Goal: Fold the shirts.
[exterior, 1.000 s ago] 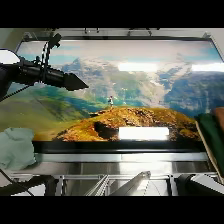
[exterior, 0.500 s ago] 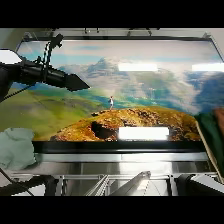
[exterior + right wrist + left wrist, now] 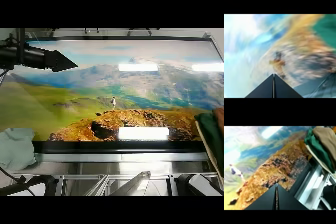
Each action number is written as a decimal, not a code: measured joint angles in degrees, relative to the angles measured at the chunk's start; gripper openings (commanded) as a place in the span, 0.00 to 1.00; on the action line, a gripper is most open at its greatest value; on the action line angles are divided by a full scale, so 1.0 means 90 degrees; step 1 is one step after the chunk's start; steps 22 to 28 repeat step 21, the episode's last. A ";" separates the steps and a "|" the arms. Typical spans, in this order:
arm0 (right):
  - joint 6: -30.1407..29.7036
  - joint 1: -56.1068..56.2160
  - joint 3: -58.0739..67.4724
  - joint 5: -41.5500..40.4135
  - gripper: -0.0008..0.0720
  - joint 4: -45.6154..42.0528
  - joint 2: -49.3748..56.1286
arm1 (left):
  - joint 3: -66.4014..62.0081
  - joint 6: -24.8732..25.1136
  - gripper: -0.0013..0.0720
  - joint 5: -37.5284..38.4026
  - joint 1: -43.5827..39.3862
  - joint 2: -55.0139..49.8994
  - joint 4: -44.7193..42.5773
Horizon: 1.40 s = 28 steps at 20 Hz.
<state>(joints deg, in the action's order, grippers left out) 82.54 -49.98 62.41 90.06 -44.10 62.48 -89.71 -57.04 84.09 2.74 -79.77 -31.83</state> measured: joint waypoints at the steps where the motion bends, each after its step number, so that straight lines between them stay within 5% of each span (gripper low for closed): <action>1: -0.0136 0.0566 -0.0109 -0.0126 0.04 0.0124 -0.0172 | 0.0129 -0.0112 0.02 0.0100 0.0073 0.0061 0.0010; 10: -0.0612 0.5209 -0.1744 -0.2033 0.05 0.0430 -0.0872 | 0.3708 -0.0408 0.02 0.0104 -0.0398 0.1695 0.0022; 28: -0.0653 0.5833 -0.1962 -0.2453 0.05 0.0503 -0.0680 | 0.4580 -0.0449 0.02 -0.0066 -0.0561 0.2305 0.0002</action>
